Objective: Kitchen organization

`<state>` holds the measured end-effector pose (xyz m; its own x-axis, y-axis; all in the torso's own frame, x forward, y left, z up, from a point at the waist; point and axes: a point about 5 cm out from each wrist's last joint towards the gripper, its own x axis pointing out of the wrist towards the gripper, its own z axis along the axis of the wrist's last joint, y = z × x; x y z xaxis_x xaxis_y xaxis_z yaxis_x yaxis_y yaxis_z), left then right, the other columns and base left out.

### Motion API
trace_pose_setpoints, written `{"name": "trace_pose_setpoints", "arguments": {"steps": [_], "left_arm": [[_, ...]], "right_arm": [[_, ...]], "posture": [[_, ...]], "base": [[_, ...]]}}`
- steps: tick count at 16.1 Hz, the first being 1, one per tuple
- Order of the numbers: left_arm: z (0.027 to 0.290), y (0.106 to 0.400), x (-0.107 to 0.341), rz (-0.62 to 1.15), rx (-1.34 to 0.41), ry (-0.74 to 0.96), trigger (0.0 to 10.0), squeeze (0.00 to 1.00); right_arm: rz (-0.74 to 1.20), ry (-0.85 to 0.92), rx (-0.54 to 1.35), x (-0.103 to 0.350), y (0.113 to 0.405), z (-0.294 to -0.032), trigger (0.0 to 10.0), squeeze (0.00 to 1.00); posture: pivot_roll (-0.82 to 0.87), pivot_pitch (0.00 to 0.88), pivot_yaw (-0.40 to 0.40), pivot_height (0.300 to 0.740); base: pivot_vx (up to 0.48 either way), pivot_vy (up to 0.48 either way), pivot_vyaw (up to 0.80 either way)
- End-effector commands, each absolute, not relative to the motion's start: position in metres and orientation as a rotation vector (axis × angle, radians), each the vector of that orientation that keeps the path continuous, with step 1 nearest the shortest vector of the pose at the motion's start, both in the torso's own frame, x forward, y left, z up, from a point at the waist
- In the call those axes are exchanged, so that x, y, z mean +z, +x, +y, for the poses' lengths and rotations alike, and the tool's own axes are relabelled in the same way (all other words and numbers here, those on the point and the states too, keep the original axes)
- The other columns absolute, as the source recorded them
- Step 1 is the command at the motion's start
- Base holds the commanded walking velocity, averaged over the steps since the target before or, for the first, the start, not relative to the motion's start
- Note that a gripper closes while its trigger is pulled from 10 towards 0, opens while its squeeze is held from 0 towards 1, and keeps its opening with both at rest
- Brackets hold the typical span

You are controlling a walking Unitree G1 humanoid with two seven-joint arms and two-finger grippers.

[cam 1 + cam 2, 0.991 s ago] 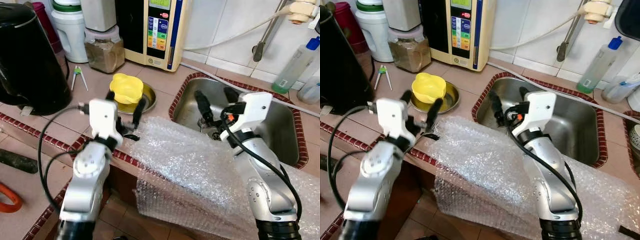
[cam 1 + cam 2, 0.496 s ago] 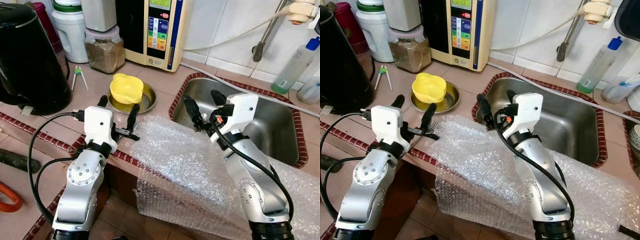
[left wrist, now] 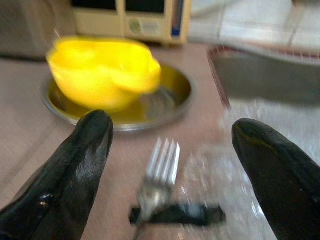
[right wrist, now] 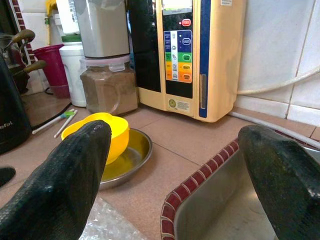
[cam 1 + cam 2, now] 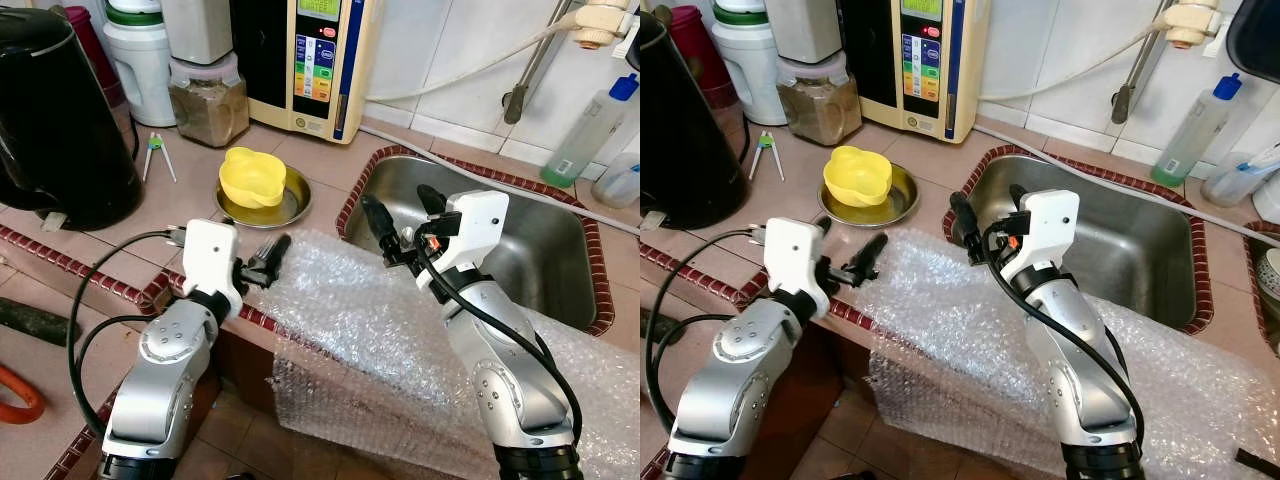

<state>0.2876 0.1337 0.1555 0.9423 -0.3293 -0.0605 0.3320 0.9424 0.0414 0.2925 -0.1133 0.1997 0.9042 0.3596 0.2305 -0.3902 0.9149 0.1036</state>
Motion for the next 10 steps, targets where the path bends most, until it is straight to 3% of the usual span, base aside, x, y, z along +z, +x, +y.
{"name": "trace_pose_setpoints", "arguments": {"steps": [1, 10], "left_arm": [[0.1299, 0.2853, 0.1566, 0.078, -0.370, 0.049, 10.0, 0.00], [0.1348, 0.2882, 0.1495, 0.213, -0.361, 0.116, 10.0, 0.00]], "right_arm": [[-0.206, 0.139, 0.386, 0.1998, 0.2934, -0.1134, 10.0, 0.80], [-0.199, 0.130, 0.384, 0.1973, 0.2945, -0.1145, 10.0, 0.80]], "posture": [[0.05, 0.079, -0.047, 0.740], [0.05, 0.070, -0.047, 0.740]], "base": [[0.000, 0.000, 0.00], [0.000, 0.000, 0.00]]}}
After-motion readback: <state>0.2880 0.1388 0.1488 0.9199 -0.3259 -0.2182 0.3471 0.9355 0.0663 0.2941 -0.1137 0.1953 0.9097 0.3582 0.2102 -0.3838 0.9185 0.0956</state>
